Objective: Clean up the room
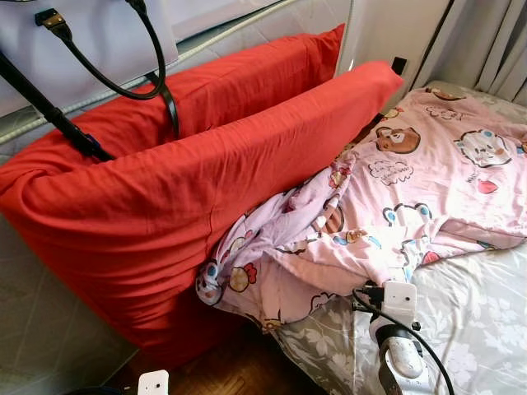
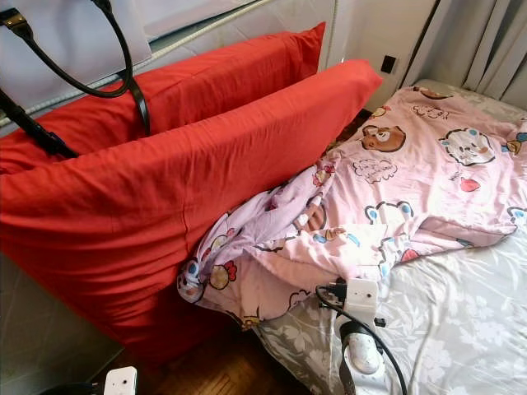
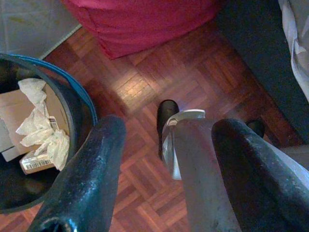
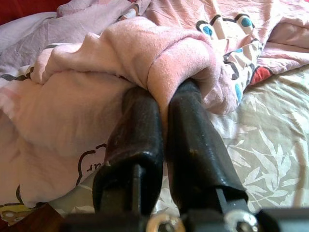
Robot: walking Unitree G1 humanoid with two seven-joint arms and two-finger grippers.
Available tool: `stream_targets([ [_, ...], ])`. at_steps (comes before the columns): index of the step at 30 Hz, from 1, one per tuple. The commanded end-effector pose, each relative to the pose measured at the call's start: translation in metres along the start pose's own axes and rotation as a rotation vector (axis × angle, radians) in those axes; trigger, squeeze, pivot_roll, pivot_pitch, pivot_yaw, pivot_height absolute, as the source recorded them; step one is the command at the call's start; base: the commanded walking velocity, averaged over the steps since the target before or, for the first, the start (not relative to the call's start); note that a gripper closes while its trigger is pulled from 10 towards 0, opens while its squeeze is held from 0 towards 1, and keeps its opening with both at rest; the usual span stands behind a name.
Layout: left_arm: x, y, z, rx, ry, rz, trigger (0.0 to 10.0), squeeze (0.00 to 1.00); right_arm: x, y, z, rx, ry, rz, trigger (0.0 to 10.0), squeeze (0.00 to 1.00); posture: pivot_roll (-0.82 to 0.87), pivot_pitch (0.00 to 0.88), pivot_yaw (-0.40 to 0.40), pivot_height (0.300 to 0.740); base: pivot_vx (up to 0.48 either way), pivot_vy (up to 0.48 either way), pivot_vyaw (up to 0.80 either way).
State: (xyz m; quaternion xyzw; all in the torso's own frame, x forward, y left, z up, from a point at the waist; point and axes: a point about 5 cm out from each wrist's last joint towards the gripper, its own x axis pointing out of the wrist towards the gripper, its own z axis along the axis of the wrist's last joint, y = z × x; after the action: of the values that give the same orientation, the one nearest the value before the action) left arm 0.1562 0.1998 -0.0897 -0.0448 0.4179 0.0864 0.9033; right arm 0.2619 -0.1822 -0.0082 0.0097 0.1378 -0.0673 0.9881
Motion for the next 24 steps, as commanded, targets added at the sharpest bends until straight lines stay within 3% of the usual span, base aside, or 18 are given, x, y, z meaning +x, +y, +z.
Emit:
stream_targets([
  [1,-0.0031,0.0010,-0.0101,0.011,0.033,-0.004,10.0,0.00,-0.0015,-0.0015,-0.0001,-0.004,-0.010,-0.003,10.0,0.00,-0.01,0.145,-0.003,0.740,0.000,0.000,0.00],
  [10,-0.0020,-0.0019,-0.0072,0.012,0.022,-0.009,10.0,0.00,-0.0016,-0.0023,0.0000,-0.006,-0.013,-0.008,10.0,0.00,0.00,0.146,-0.004,0.740,0.000,0.000,0.00],
  [24,-0.0024,-0.0019,-0.0076,0.010,0.017,-0.009,10.0,0.00,-0.0014,-0.0029,0.0004,-0.006,-0.015,-0.015,10.0,0.00,0.00,0.147,-0.003,0.740,-0.251,0.000,0.00],
])
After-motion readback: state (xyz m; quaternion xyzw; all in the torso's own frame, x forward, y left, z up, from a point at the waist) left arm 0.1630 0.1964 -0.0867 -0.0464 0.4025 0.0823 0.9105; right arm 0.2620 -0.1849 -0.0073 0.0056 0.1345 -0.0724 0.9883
